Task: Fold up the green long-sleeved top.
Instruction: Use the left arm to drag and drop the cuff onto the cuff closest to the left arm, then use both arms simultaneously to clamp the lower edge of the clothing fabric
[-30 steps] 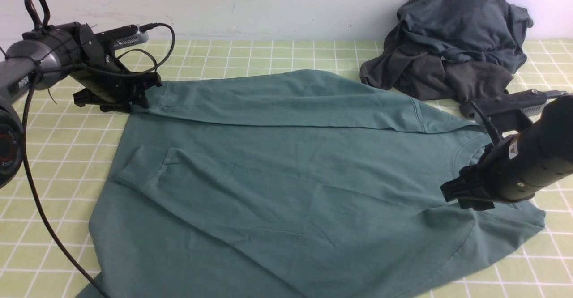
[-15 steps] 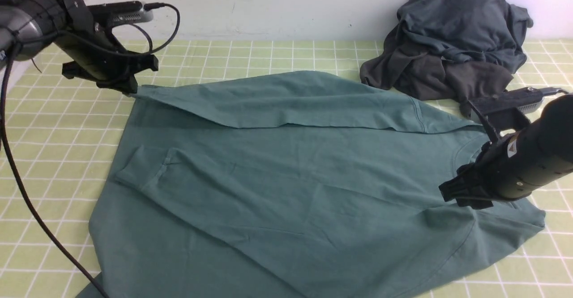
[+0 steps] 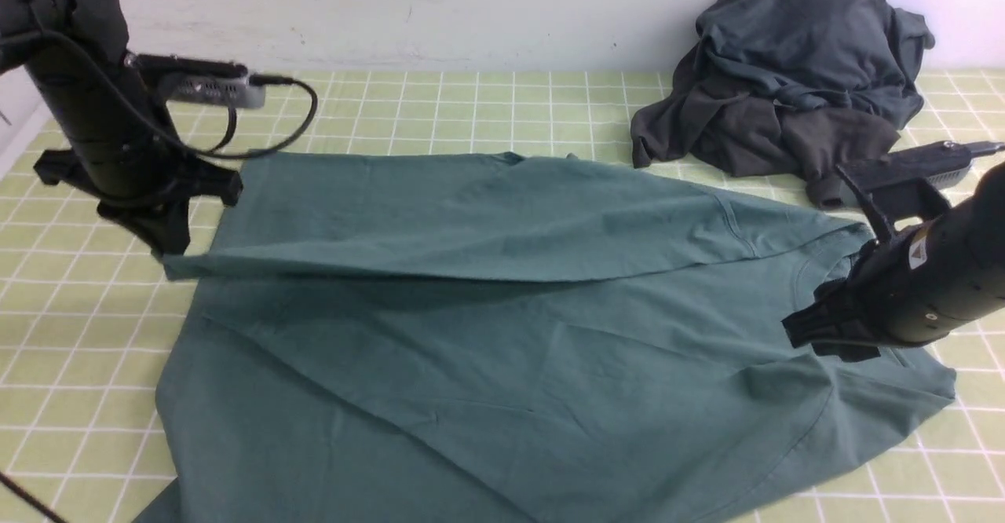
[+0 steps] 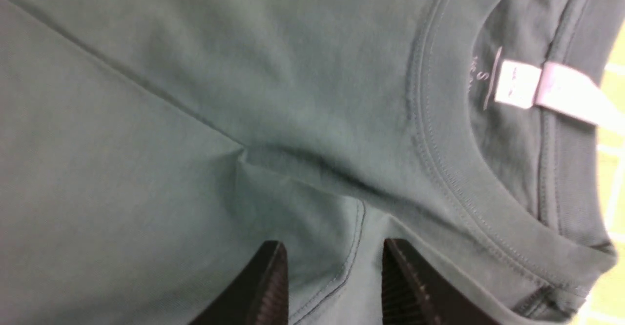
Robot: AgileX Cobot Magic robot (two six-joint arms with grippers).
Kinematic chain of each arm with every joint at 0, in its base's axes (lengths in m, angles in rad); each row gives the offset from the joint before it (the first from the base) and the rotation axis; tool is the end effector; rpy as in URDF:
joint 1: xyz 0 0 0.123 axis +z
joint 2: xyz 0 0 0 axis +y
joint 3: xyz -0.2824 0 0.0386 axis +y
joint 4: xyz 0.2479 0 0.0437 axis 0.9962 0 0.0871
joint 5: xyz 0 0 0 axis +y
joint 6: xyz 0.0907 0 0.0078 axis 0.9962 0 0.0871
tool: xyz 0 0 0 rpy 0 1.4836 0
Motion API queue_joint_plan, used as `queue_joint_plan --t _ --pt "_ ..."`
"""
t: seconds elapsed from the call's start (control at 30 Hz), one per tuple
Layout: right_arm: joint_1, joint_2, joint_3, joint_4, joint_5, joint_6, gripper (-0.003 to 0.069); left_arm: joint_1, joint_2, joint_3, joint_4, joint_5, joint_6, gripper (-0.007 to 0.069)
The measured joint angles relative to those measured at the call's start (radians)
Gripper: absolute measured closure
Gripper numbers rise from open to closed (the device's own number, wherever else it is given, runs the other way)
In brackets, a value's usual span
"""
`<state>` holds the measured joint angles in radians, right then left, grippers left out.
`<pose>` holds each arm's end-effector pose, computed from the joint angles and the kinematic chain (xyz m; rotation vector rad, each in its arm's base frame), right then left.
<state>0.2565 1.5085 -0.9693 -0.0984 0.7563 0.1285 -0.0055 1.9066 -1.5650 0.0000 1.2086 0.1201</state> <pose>0.2805 0.0672 0.2326 -0.2590 2.7587 -0.0126 0.3874 -0.0021 0.2445 0.1904 3.0280 0.0094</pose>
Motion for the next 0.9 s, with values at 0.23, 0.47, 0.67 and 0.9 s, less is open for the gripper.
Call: queue_joint_plan --t 0.23,0.47,0.67,0.9 --pt "0.0 -0.02 0.0 0.02 -0.004 -0.01 0.0396 -0.068 -0.118 0.225 0.049 -0.126 -0.001 0.0573" --pt "0.0 -0.025 -0.003 0.169 0.065 -0.177 0.0396 -0.118 -0.24 0.249 0.101 -0.092 0.024 0.0333" --pt "0.0 -0.036 -0.015 0.366 0.215 -0.408 0.0396 -0.141 -0.406 0.465 0.17 -0.053 0.183 0.0195" --pt "0.0 -0.077 -0.024 0.569 0.254 -0.561 0.0396 -0.141 -0.451 0.771 0.188 -0.254 -0.025 0.0187"
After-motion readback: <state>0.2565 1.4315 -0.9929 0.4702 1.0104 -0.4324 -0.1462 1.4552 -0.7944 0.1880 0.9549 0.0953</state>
